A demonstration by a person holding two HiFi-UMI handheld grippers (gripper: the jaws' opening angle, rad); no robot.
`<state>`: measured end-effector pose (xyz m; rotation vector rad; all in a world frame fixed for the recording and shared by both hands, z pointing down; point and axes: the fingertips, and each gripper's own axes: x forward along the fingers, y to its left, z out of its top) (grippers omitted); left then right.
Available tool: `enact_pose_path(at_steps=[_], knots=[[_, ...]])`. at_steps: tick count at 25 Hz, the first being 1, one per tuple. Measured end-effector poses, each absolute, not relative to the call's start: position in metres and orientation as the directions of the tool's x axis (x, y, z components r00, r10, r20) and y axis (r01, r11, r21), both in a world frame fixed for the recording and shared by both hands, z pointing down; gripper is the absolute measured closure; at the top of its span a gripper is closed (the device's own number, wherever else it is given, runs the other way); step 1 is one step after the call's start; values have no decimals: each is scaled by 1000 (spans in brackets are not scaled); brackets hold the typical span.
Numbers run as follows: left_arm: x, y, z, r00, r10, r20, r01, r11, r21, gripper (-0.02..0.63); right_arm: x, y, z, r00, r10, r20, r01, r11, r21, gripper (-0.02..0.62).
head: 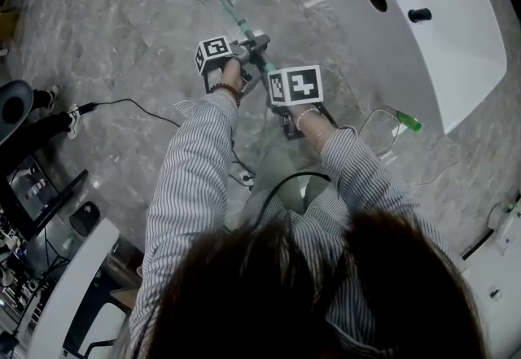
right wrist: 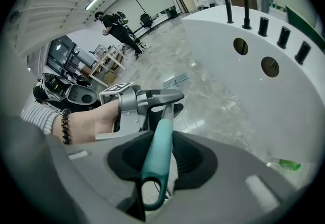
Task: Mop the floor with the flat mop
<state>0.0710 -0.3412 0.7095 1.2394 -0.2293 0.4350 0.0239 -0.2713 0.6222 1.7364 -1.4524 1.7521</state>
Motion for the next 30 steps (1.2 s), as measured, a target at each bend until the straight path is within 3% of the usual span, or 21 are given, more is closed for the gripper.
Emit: enact_pose_path(at_steps=[16,30], knots=[[57,-248,699,897,187,400,-437,239,867,469,12,-178,612,-215,-467,858,-784,-442,-437,482],[47,23,709,901,186,391,-428,239,872,469,4,96,624,-219,-415,883,-830,-397,-392,483]])
